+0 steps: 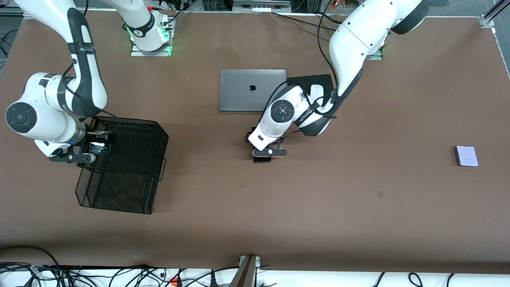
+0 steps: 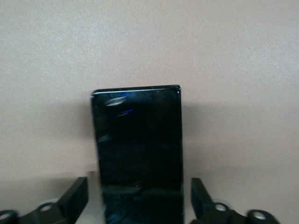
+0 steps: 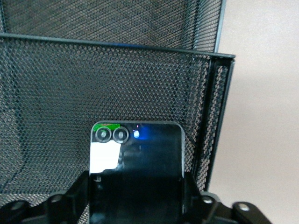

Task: Place phones with both arms
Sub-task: 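Carry the flip phone to the basket while the left gripper sets the tall phone down, then release the flip phone in the basket while the left gripper reaches the white phone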

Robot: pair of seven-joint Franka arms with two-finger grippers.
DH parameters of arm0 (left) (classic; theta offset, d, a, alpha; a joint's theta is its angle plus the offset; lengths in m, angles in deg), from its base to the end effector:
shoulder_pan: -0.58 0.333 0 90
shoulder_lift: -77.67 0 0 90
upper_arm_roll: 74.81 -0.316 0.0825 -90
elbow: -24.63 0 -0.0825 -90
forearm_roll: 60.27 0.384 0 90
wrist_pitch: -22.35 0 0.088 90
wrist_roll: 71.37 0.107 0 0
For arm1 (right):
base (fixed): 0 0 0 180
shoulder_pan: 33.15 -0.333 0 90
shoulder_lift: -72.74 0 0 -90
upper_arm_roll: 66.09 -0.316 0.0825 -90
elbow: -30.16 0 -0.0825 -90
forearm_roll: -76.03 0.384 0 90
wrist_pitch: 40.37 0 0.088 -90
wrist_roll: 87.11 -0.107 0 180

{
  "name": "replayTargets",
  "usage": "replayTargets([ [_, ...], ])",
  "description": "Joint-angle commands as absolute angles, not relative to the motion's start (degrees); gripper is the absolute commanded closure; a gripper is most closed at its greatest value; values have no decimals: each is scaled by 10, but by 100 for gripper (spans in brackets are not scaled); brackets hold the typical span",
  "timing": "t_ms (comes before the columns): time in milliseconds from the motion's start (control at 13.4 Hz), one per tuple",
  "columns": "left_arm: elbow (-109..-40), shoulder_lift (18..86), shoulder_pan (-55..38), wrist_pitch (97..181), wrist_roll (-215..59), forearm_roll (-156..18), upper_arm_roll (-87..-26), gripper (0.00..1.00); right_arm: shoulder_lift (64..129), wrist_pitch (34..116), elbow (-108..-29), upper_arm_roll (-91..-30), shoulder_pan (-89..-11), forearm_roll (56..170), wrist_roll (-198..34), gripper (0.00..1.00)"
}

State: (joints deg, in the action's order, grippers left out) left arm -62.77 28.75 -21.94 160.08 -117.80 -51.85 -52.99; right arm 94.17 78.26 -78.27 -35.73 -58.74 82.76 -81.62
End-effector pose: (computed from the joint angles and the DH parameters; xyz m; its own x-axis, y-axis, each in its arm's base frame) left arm 0.5429 -0.4659 0.1851 0.9959 0.0571 -0.0699 0.0691 -0.9808 0.1824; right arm 0.6062 -0.0281 0.3203 0.9885 -0.0396 -0.1458 -0.0284 -0.9965 0.0780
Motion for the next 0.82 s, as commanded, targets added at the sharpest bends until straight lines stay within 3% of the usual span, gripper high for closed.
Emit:
replayTargets([
  [0, -613, 329, -211, 1558, -1177, -521, -552, 0, 943, 762, -740, -359, -585, 842, -810, 0],
  [372, -613, 455, -90, 1314, -1041, -483, -581, 0, 941, 607, -593, -365, -612, 841, -820, 0],
  [744, -620, 481, 96, 1196, -886, -454, -580, 0, 942, 582, -553, -366, -748, 842, -994, 0],
])
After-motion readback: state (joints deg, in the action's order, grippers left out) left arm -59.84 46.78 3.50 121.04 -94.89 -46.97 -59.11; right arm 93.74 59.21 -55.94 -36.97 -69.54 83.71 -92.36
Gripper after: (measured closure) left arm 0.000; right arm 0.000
